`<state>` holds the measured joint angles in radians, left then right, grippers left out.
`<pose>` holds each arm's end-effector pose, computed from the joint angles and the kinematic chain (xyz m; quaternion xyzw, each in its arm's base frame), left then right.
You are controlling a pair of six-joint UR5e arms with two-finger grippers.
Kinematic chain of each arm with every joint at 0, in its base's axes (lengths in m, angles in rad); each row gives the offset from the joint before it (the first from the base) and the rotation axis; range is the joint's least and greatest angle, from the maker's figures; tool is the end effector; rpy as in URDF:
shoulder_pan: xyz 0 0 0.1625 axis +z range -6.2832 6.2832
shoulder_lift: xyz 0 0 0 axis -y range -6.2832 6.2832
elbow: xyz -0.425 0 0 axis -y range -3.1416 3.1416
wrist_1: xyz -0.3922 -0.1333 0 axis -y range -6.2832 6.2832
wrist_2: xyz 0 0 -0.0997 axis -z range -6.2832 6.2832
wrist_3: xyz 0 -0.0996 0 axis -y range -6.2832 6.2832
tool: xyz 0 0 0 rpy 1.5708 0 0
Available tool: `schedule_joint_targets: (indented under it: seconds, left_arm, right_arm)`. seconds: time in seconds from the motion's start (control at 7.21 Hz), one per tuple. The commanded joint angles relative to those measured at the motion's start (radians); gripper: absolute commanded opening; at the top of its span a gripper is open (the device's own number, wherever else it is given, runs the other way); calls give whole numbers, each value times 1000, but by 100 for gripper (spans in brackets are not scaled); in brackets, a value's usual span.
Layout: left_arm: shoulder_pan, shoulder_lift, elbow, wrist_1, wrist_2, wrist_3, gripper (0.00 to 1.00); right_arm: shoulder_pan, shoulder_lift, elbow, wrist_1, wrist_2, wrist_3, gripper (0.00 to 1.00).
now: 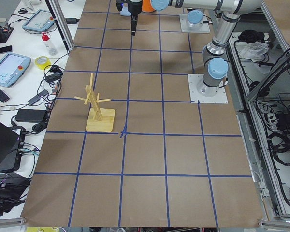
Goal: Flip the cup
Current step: 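Move the right gripper over the upside-down white cup and lower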
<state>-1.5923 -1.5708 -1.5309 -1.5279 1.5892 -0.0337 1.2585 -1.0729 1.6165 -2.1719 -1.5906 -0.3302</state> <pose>-0.1422 -0.4965 0.5121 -0.0065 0.9991 -0.0416 0.0080 -0.0729 -0.6531 0.2394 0.0087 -0.9995 0.0242 0.0185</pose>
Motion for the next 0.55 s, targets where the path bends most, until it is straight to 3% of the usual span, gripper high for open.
schedule_joint_targets:
  seconds: [0.0,0.42]
  left_arm:
    - [0,0,0,0,0,0,100]
    - [0,-2,0,2,0,0,100]
  right_arm:
    - [-2,4,16,-31,4,-1,100]
    - [-2,23,31,-37,4,2,100]
